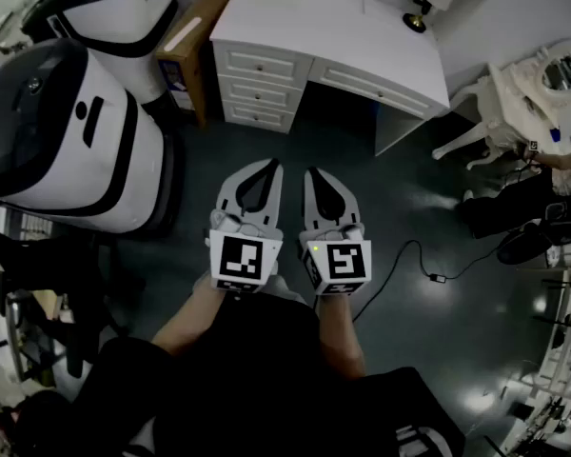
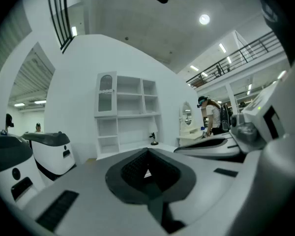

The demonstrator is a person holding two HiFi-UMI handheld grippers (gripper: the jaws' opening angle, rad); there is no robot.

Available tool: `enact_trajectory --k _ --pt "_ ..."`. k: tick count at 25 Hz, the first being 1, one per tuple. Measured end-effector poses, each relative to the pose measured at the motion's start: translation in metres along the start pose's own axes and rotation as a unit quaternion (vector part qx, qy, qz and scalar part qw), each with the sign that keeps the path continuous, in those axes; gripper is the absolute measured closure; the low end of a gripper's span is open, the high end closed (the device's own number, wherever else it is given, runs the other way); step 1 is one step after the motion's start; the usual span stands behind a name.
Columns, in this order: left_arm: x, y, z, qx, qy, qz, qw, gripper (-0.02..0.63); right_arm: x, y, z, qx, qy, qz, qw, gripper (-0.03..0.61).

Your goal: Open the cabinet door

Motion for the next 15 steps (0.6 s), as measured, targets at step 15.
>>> enact_trajectory --k 15 --pt "0.012 0.009 -0.002 -0.033 -0.059 0.005 0.9977 0.603 0.005 0.007 0.024 -0.020 0.037 -0.001 0.999 0.560"
Point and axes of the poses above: the fingertips, and each gripper's own axes: y forward along the fingers, z to its right, x out of its underside, the point moved 10 cm from there along -y, backward along the fingers, and after that the axes turned 4 degrees about z, right-handed, at the moved point
